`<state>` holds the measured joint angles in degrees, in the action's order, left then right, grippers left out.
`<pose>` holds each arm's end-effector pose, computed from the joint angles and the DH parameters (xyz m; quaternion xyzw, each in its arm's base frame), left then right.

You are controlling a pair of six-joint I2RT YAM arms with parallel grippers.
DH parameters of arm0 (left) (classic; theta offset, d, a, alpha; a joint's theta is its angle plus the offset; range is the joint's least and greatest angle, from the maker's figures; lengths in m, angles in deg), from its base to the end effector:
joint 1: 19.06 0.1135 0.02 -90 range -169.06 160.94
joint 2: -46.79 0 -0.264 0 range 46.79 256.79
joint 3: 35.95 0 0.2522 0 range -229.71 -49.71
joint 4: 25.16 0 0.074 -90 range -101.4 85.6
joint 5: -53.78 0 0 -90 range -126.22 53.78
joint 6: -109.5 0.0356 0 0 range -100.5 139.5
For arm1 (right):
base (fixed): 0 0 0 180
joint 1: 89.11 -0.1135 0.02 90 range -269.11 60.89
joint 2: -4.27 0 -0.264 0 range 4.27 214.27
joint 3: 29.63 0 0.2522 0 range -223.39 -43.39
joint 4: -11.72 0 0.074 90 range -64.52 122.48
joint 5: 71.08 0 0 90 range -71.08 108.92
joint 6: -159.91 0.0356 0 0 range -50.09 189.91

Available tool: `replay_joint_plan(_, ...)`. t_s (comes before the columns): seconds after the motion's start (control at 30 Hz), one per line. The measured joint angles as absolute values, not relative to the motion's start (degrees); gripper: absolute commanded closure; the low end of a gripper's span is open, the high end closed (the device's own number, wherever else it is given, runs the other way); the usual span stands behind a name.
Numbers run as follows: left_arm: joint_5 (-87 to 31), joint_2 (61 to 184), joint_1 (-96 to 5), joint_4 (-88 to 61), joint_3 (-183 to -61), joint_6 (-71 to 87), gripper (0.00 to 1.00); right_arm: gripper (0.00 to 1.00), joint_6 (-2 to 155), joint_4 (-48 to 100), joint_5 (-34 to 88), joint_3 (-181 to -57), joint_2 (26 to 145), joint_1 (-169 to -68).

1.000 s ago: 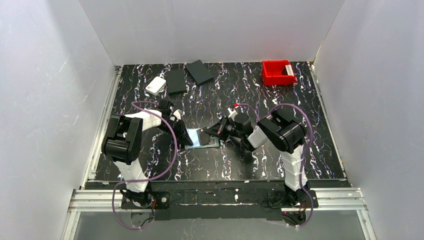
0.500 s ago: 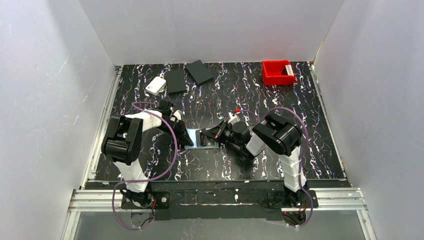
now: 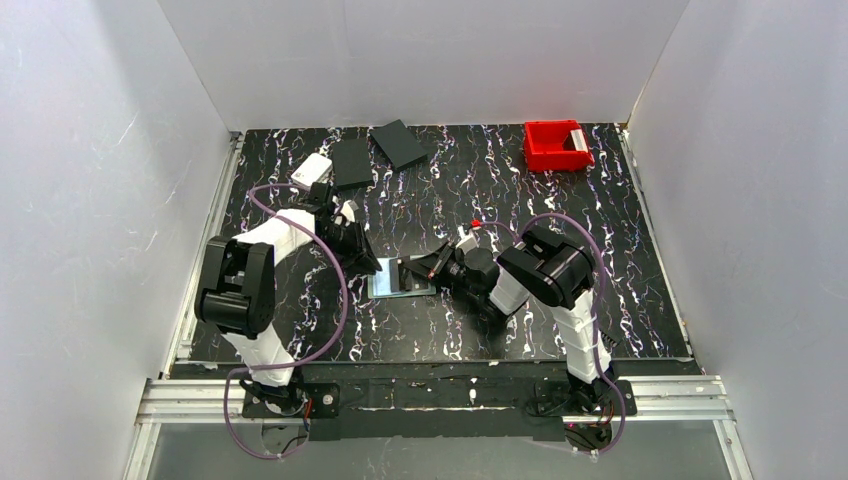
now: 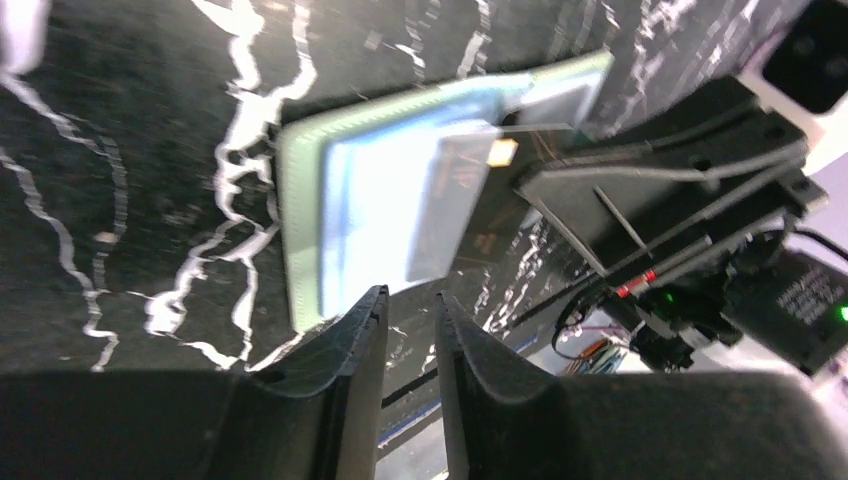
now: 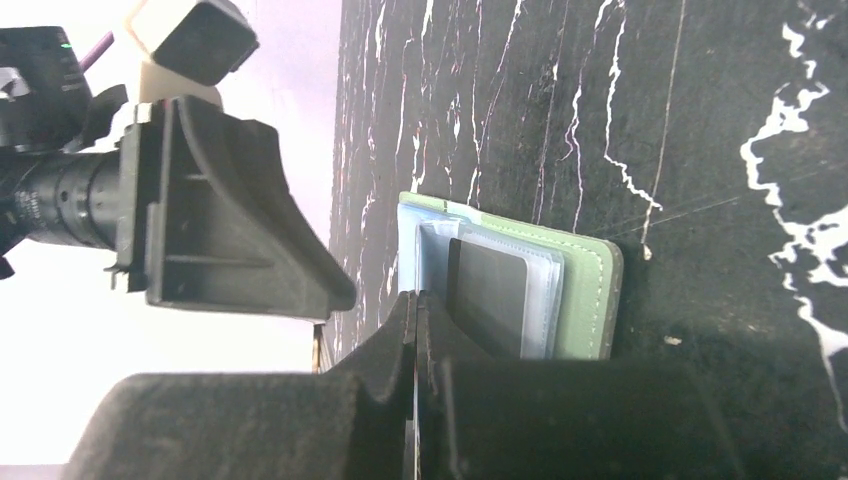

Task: Put the credit cards into the card holder
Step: Insert the credit card into the card holder.

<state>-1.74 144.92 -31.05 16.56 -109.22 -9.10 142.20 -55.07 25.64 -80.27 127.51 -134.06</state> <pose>0.3159 -0.0877 0.1740 -0.0756 0.9341 -0.3394 0.0811 0.2440 0.2495 0.0826 0.1369 0.7291 0.5940 0.3113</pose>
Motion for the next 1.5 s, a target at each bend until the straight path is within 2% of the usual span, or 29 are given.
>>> replay_joint_plan(0.1, -4.01, 146.89, -30.09, 17.02, -109.67, -8.38, 0.86, 0.99, 142.14, -55.03, 25.23, -80.29, 127.51, -134.24)
replay_joint_plan(0.37, -8.58, 150.19, -29.78, 17.68, -109.22, -8.60, 0.92, 0.96, 141.41, -53.32, 23.94, -81.36, 127.42, -135.07)
replay_joint_plan(0.83, -8.71, 150.19, -29.67, 17.15, -108.71, -9.26, 0.94, 0.99, 137.04, -45.52, 24.51, -86.11, 126.94, -136.25)
replay_joint_plan(1.0, -8.71, 150.19, -29.56, 17.33, -108.71, -9.26, 0.95, 0.95, 135.60, -43.47, 25.95, -88.27, 127.42, -135.98)
replay_joint_plan(1.1, -8.73, 150.19, -29.52, 17.39, -108.71, -9.21, 0.95, 0.90, 135.36, -43.01, 26.61, -89.41, 127.90, -135.94)
replay_joint_plan(1.27, -8.73, 150.19, -29.52, 17.42, -108.71, -9.17, 0.95, 0.71, 133.33, -40.21, 27.39, -90.87, 127.57, -135.87)
replay_joint_plan(1.5, -8.80, 150.12, -29.52, 17.46, -108.71, -8.62, 0.95, 0.58, 125.72, -26.29, 30.63, -92.75, 122.02, -135.77)
